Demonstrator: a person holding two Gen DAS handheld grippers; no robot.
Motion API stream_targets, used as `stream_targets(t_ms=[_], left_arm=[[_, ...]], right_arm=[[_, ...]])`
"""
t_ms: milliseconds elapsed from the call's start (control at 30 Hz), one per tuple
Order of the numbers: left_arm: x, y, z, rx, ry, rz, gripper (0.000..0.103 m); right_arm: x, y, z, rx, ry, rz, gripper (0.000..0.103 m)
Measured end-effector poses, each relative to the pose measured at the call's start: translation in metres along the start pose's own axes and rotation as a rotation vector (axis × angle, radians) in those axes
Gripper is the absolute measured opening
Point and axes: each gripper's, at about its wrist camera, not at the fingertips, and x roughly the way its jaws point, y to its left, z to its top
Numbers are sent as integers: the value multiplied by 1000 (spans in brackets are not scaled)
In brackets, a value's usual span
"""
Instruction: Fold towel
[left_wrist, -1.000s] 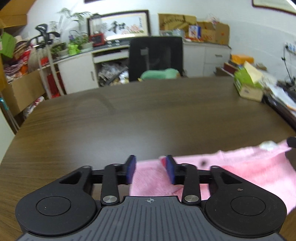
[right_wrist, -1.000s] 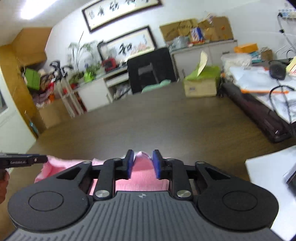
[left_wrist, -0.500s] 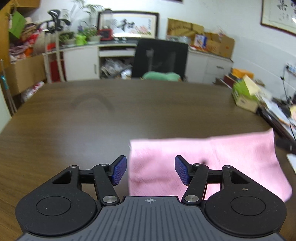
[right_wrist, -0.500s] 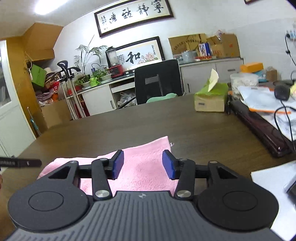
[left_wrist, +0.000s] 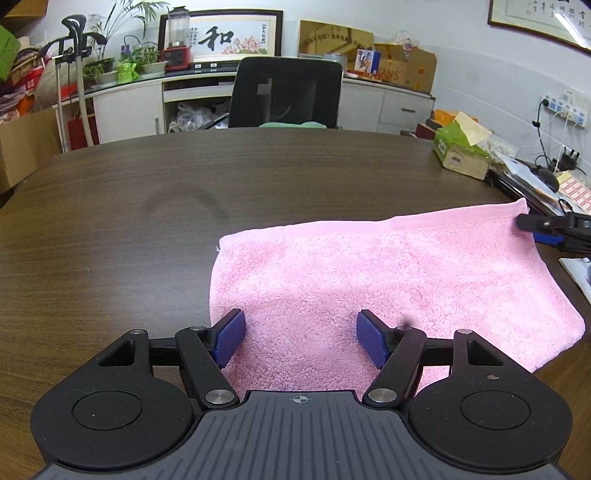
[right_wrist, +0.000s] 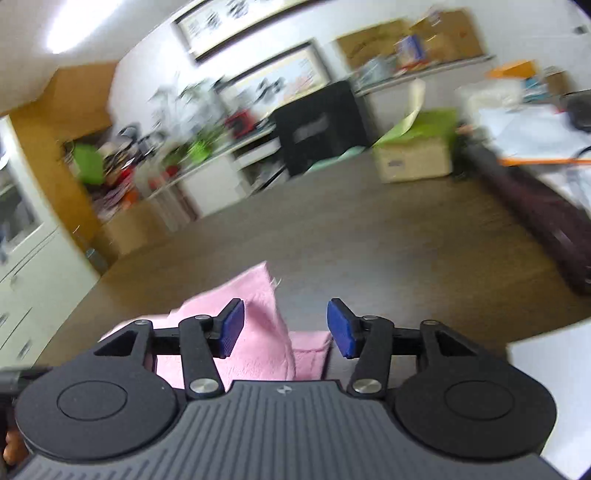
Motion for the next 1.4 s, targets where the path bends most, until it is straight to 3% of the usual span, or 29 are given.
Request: stream_targets(t_ms=[100,167,200,267,333,467,533,600,633,733,800,900,1000,1133,1200,1400], left_arm=[[1,-1,-2,3,-6,-4,72],[0,0,-3,2,-9,-8,73],[-1,0,-4,-1,-11,-10,75],[-3,2,-5,-8,-15,-14,77],[-5,4,-4,-16,-21,-18,78],[-7,8,-3,-26,-37,-4,82],[-6,9,-3,-27,-33,3,82],[-3,10,-3,-29,-25,7,82],[-2,10,-4,-29,-19,9,82],[0,10,-4,-27,-14,17,82],[-1,11,-3,-25,-17,24,82],[-5,11,-3,-16,-34,33,83],[-10,12,-4,3,-53,37,85],[-11,12,-7,21,-42,13,85],[-7,12,-10,31,-15,0,85],[-5,17,-13,27,15,-2,87]], right_arm=[[8,1,3,6,44,110,38],[8,-2,6,71,83,157,23],[7,-4,8,127,115,191,10],[4,-12,10,276,175,286,8],[0,-21,12,397,179,400,6],[-13,-41,19,610,119,547,6],[-12,-53,21,677,111,509,17],[-9,-66,20,690,154,322,31],[-8,-70,19,696,160,289,44],[-16,-75,19,653,103,199,48],[-29,-67,22,569,20,195,48],[-33,-50,20,482,8,268,53],[-20,-30,12,396,103,345,61],[2,-17,0,381,273,319,61],[1,-10,-2,360,303,267,58],[-10,-6,0,323,296,248,58]])
